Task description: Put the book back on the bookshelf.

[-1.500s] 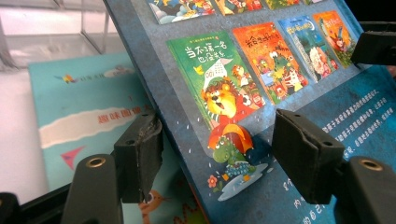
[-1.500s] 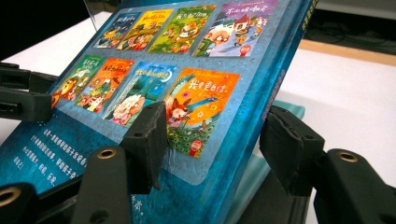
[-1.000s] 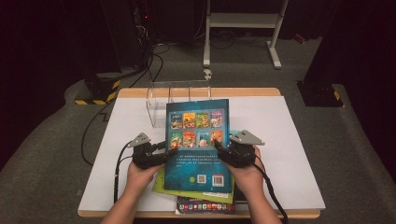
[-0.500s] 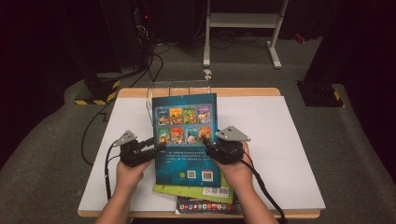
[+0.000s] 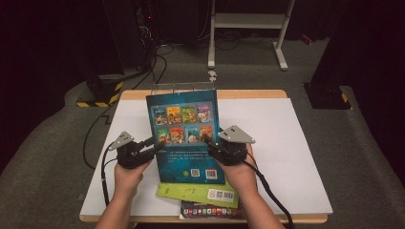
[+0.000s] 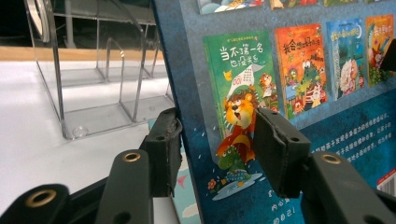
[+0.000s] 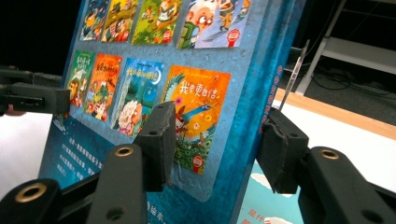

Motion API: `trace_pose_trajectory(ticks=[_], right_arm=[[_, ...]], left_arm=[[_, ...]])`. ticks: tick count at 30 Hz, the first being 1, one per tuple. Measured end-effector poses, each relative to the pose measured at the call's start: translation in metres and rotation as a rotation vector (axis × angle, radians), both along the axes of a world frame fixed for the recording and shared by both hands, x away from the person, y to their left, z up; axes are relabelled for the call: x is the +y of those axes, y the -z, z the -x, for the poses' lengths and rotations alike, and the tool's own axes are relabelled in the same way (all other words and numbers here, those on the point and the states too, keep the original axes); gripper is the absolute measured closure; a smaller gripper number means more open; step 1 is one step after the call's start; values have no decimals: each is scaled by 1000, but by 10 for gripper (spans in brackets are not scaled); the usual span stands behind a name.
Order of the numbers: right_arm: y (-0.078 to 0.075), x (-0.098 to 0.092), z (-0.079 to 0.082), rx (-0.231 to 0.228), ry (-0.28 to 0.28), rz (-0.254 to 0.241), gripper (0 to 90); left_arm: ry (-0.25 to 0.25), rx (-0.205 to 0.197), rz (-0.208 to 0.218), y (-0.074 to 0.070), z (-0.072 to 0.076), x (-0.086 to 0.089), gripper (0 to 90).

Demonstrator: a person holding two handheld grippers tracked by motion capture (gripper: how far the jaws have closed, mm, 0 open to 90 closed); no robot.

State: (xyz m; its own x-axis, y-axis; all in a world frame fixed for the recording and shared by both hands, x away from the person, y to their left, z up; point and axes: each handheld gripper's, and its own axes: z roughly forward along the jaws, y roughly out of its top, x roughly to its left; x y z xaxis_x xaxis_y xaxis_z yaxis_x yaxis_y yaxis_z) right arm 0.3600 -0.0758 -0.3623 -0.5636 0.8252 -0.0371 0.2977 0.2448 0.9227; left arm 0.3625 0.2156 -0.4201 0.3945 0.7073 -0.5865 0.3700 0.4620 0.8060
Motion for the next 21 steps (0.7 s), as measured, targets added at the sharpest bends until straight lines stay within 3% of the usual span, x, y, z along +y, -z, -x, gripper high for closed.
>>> trace_pose_trajectory(ticks=[17,21], right_arm=[[-17,1,16,-94,5,-11,565],[-19,3,19,-111,-3,-16,572]], left_arm=[[-33,-97,-34,-12,12,1,592],[-36,-101,-42,-14,16,3,596]])
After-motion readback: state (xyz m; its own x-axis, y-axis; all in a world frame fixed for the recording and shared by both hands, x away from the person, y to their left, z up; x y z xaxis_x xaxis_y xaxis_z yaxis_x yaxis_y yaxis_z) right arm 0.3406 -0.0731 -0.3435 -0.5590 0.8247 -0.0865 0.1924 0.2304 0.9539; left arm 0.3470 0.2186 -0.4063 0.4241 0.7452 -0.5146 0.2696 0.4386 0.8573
